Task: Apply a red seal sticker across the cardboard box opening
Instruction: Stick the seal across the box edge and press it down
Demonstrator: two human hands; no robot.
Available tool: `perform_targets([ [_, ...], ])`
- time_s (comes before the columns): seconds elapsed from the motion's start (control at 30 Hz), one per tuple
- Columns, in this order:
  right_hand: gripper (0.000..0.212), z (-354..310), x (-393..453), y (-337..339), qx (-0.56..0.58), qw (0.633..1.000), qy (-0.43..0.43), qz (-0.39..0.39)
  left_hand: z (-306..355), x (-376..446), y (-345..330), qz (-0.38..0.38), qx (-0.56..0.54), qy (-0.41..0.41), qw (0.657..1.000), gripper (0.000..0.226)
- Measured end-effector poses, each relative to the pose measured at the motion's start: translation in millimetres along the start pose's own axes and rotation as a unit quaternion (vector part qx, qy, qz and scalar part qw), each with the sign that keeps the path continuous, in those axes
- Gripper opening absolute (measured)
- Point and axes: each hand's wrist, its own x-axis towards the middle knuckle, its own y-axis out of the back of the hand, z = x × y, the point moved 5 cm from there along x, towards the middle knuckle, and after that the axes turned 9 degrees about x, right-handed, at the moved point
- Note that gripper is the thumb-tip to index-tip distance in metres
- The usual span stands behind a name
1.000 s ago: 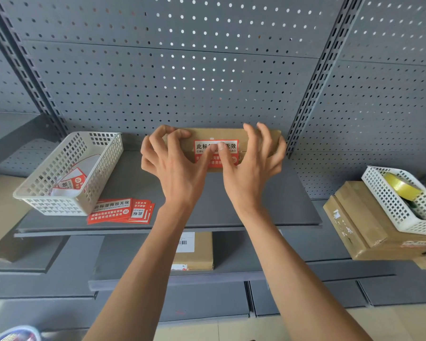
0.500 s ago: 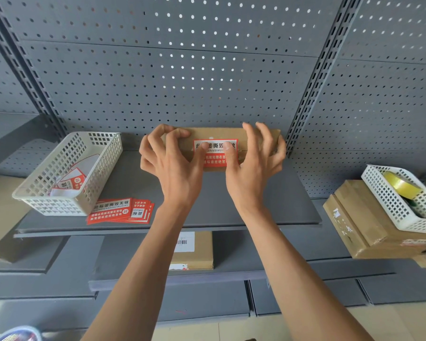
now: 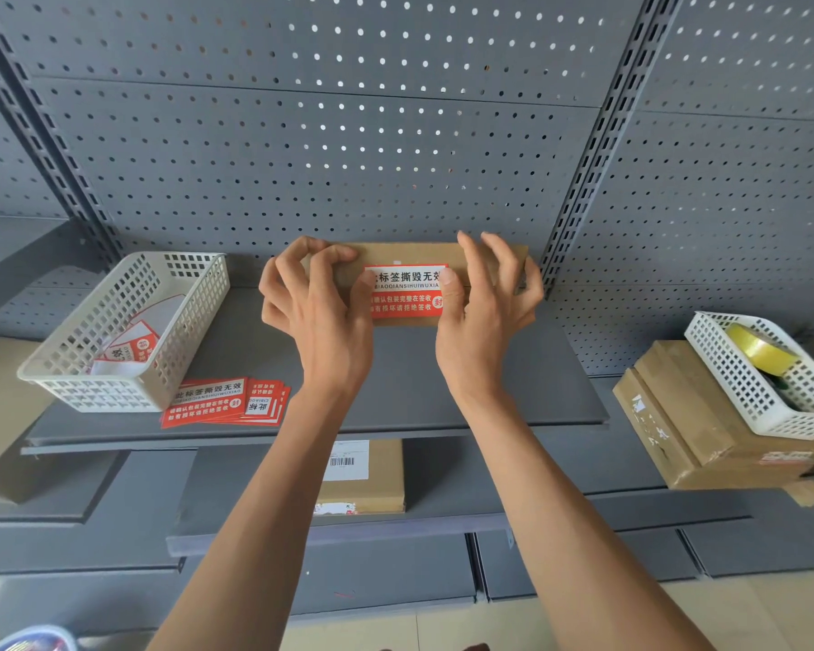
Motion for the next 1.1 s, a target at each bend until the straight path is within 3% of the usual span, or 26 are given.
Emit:
perform_targets([
  [0.2, 0.036, 1, 2, 3, 0.007, 1.000, -0.010, -0.003, 0, -1, 2, -0.010, -0.005, -0.005, 1.000, 0.020],
  [0.37, 0.070, -6, -9, -1, -0.022, 0.999, -0.003, -0.033, -2, -4, 2, -0.026, 0.009, -0.019, 0.999, 0.053],
  [0.47, 0.076, -5, -10, -4, -0.034, 0.999, -0.001, -0.040, -1, -3, 2, -0.025, 0.009, -0.016, 1.000, 0.056],
  [1.1, 0.053, 5, -6, 3, 0.004, 0.999, 0.016, -0.032, -6, -5, 3, -0.033, -0.002, -0.022, 0.999, 0.047],
])
